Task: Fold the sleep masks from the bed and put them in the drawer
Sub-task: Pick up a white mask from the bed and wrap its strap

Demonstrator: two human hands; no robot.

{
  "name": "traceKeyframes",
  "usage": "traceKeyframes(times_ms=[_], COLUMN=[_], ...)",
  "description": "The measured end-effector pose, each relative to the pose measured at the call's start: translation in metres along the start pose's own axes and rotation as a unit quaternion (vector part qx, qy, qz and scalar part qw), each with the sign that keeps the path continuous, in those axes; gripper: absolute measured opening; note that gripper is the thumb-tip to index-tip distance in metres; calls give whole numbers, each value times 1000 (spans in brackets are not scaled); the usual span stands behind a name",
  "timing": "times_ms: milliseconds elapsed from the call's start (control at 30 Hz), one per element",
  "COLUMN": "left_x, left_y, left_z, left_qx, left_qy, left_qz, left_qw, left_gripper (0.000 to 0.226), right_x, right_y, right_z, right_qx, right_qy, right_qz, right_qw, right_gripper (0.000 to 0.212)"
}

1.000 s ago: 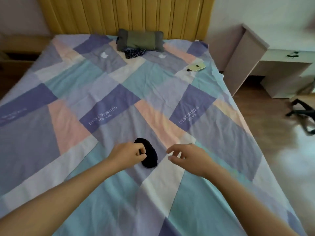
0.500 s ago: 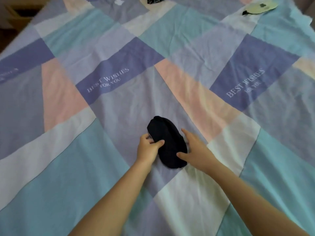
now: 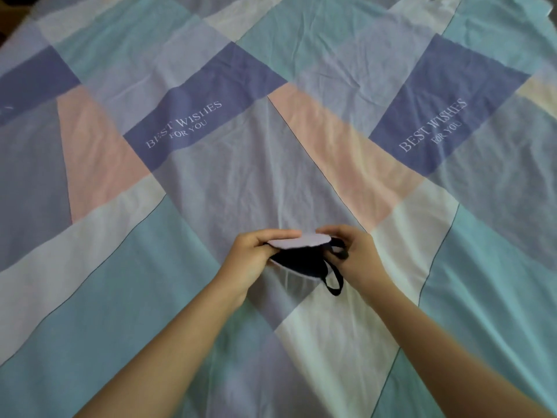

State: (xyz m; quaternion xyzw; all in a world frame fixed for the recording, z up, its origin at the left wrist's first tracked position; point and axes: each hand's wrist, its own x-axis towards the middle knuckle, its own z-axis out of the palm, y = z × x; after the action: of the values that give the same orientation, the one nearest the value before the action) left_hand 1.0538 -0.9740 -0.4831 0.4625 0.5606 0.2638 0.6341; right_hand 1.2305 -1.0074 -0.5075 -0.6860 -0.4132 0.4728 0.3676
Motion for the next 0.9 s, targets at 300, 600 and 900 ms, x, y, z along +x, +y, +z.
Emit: traceKeyframes(times_ms=[300, 600, 900], left_x=[-19, -11, -6], left_y=[-4, -6, -13], left_z=[-16, -48, -40], left_qx=[-224, -118, -97], left_qy=[-64, 153, 237], left_qz=[-174, -66, -11], left_qw=[957, 979, 967], left_gripper=[26, 20, 12], right_x=[-27, -38, -38], right_y=[-10, -8, -34], right_z=[9, -19, -2], right_qx=[309, -15, 70], right_qy=[-32, -147, -48], right_qz=[79, 151, 93], right_qw=[947, 977, 992], right_gripper=[21, 28, 28])
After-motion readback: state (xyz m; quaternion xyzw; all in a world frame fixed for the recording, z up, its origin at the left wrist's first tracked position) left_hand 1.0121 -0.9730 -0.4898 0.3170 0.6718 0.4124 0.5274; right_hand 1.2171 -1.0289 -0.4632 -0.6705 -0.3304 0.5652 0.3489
